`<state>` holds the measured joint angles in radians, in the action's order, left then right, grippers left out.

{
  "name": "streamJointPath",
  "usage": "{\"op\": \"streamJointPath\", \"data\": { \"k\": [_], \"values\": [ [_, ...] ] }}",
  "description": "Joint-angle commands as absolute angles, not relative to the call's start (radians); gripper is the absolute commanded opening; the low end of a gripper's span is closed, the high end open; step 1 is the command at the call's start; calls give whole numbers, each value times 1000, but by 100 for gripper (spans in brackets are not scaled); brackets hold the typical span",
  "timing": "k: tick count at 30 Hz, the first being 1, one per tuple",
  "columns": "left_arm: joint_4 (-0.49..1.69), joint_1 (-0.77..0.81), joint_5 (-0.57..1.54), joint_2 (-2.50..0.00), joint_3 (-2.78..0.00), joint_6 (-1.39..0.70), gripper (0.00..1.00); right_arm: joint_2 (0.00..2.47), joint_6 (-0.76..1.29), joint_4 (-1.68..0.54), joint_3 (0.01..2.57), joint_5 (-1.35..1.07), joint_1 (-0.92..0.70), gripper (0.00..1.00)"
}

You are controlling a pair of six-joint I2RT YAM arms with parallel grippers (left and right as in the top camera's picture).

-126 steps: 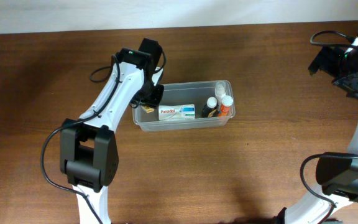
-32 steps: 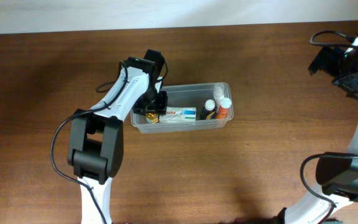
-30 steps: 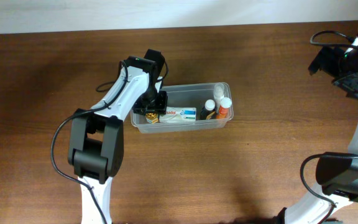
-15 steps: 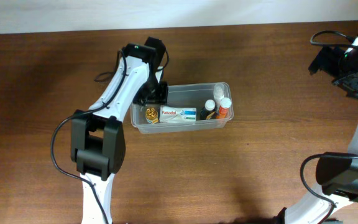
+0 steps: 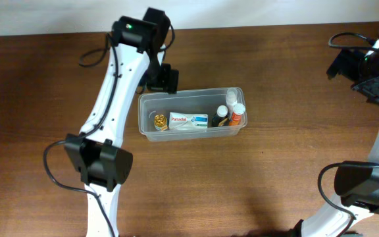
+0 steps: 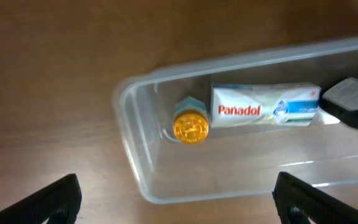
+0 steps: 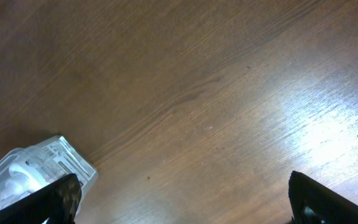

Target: Pack container

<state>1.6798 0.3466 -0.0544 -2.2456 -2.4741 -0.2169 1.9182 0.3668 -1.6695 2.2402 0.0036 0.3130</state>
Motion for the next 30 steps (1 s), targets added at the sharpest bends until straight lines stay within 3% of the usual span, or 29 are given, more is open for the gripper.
{"op": "streamJointPath", "data": {
  "k": [1,16,30],
  "values": [
    [1688,344,-94,-2173,-2503,-209,99,1920,375,-1669,2243,12,315,98],
    [1687,344,-48,-1672,-2501,-209,99,1920,375,-1669,2243,12,315,98],
    [1687,344,-45,-1398,-2501,-181,99,1920,375,-1669,2243,12,315,98]
  ]
}}
